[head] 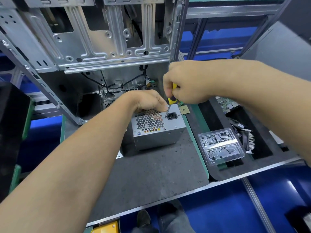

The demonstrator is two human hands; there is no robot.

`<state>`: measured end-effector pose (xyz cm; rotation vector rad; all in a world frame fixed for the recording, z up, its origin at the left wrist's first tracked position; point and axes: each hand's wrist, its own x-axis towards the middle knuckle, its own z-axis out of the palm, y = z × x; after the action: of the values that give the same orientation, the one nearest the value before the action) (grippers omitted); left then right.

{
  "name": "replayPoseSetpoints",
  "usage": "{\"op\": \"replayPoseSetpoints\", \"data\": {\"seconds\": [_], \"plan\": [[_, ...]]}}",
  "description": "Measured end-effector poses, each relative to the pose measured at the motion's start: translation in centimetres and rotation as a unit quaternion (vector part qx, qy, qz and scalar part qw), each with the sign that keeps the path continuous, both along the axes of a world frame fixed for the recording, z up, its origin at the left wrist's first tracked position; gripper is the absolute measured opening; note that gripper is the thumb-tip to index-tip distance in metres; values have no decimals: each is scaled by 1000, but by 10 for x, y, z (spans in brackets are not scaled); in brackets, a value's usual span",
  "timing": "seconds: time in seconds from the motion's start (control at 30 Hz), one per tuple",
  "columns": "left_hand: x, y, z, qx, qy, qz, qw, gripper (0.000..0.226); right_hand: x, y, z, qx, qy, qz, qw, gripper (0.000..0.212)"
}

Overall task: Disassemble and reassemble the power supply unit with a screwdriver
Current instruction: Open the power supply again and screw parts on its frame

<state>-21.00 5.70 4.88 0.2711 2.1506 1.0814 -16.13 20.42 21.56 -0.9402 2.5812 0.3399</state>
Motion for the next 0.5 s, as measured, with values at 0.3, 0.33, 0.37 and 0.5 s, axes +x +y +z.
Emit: {"op": "replayPoseSetpoints", "data": {"seconds": [0.3,0.33,0.37,0.5], "plan": [[1,0,2,-6,10,10,1000,40,-7,9,-4,-49,-2,-12,999,14],[1,0,2,-11,12,3,1000,46,-9,9,-4,-55,8,-5,998,11],[1,0,3,-17,12,-6,1000,49,-10,9,-5,-56,32,5,998,6],[3,0,4,-15,-5,2,1000,34,-9,4,-8,-42,118,-13,992,52]]}}
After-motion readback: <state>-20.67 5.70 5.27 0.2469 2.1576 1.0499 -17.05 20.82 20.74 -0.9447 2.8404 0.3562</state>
